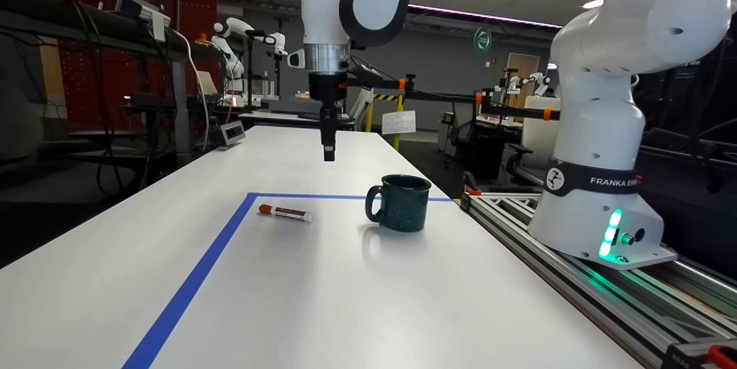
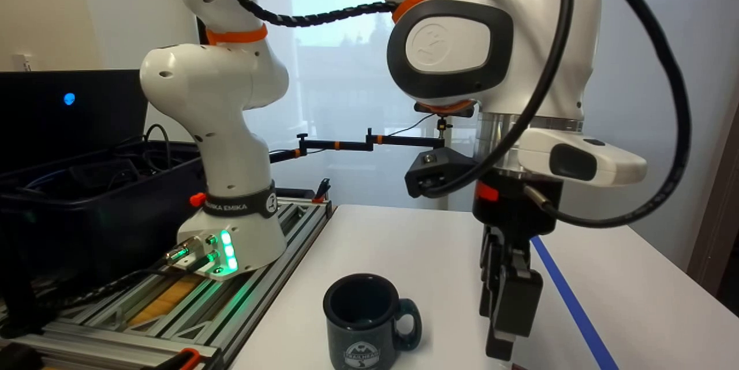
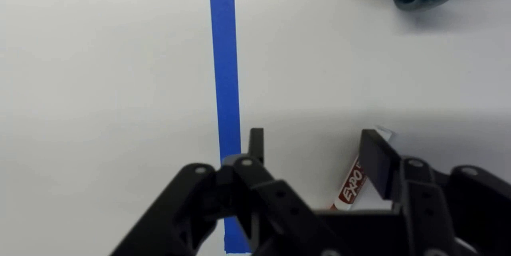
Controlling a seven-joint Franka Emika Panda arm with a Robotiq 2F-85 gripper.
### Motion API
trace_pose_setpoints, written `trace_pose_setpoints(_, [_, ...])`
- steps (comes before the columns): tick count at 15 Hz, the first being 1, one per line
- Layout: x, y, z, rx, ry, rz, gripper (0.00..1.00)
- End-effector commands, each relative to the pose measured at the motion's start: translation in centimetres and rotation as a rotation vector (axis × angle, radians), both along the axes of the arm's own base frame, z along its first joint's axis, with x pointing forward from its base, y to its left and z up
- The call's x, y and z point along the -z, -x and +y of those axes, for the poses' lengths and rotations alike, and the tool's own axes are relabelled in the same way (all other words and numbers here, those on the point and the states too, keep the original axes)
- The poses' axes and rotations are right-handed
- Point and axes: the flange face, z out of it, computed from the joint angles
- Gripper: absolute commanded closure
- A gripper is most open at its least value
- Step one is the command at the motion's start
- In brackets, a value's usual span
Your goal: Take the marker out of the mug and put it on the table.
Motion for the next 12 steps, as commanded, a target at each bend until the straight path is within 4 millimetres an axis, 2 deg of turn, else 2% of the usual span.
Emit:
trace_pose_setpoints(1, [-1.7,0.8,1.5,-0.004,0.014,-0.001,0.06])
trace_pose_setpoints(2, [-2.2,1.0,2.0,-0.008,0.013,-0.003,0.01])
trace_pose_setpoints(3, [-2.8,1.3,2.5,-0.010,0.017,-0.006,0.00])
trace_pose_setpoints(7, [-5.9,3.2,5.0,0.029,0.005,0.008,0.00])
trace_pose_setpoints(12, [-8.3,6.8,9.3,0.051,-0.136,0.051,0.00])
